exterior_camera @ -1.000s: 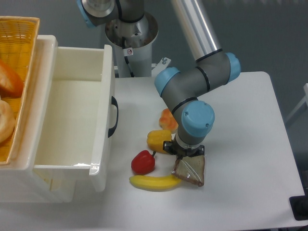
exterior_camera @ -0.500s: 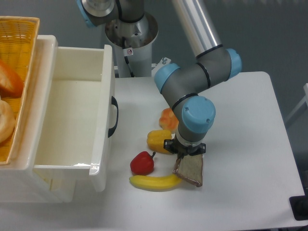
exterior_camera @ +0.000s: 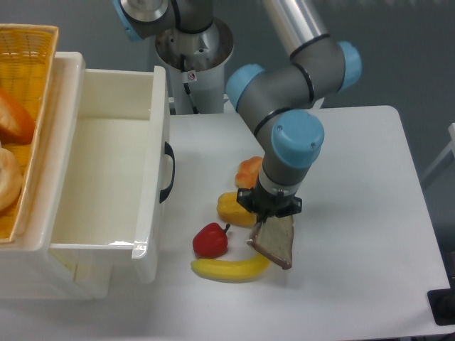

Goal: Pick up the toast
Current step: 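Lift the bagged toast slice up off the table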

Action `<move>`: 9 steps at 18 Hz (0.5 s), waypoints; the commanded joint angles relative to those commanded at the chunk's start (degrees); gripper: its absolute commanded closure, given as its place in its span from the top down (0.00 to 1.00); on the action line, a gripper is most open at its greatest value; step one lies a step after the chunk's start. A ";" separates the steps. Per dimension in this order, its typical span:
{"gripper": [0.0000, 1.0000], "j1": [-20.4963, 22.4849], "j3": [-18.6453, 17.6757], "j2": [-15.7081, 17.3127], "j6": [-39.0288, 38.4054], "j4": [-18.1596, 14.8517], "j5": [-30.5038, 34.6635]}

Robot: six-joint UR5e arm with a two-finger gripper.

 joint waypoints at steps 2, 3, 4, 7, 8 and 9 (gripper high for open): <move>0.00 0.00 0.09 1.41 2.81 -1.94 -0.53; 0.00 0.09 0.00 1.76 4.30 -2.99 -0.53; 0.00 0.09 0.09 1.94 5.88 -4.05 -0.45; 0.00 0.35 0.09 2.64 8.97 -4.59 -0.36; 0.00 0.44 0.00 2.91 9.06 -4.59 -0.36; 0.00 0.79 0.00 3.00 9.06 -4.59 -0.36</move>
